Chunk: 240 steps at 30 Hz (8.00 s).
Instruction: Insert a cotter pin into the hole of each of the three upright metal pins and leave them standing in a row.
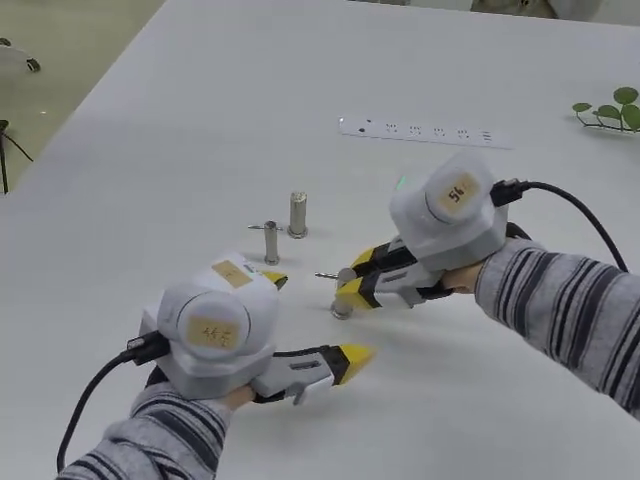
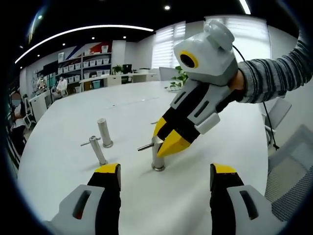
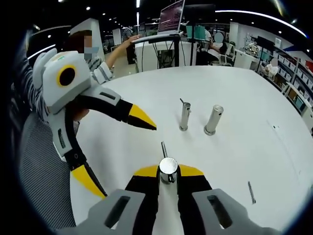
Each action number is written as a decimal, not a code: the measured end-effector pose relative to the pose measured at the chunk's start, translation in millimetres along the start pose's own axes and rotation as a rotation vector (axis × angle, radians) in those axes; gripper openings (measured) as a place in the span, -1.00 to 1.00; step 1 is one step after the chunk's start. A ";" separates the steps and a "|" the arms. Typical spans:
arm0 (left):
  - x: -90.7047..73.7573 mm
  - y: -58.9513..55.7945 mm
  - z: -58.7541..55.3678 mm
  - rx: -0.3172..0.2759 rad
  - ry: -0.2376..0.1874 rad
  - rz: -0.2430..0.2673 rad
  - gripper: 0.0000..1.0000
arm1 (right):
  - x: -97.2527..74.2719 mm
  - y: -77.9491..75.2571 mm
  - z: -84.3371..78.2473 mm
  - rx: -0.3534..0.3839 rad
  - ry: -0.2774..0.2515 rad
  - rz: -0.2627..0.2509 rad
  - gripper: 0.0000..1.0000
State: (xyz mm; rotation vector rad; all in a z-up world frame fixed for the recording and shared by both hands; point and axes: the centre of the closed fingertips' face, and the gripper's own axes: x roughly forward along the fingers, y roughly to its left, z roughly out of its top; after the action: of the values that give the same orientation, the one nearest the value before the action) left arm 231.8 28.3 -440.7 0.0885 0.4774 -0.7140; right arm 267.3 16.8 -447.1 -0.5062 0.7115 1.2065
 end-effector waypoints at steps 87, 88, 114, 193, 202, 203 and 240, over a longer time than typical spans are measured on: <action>-13.9 28.7 3.9 0.004 -0.053 0.049 0.91 | 38.8 -84.8 70.0 0.178 -0.170 -0.030 -0.58; -13.8 28.8 4.1 0.001 -0.053 0.049 0.91 | 41.8 -86.5 71.2 0.180 -0.170 -0.032 -0.58; -9.5 28.5 2.9 -0.001 -0.054 0.040 0.94 | 67.6 -95.4 74.3 0.243 -0.179 -0.098 -0.83; -7.2 9.8 9.0 0.080 -0.051 -0.019 0.94 | -12.4 6.2 -18.1 0.095 -0.087 -0.131 -0.84; -7.0 9.5 7.3 0.087 -0.046 -0.023 0.94 | -11.4 7.0 -17.2 0.052 -0.098 -0.128 -0.82; -7.3 9.3 7.2 0.088 -0.045 -0.023 0.94 | -11.4 7.1 -17.1 0.057 -0.102 -0.124 -0.82; -6.3 17.1 0.4 0.072 -0.023 0.013 0.89 | -61.8 -106.9 -65.4 0.180 0.111 -0.142 -0.45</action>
State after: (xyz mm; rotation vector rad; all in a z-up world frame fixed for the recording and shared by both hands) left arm 239.0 45.0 -438.9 0.1509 0.4287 -0.7189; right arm 343.4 -100.3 -448.6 -0.4676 0.8555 0.9769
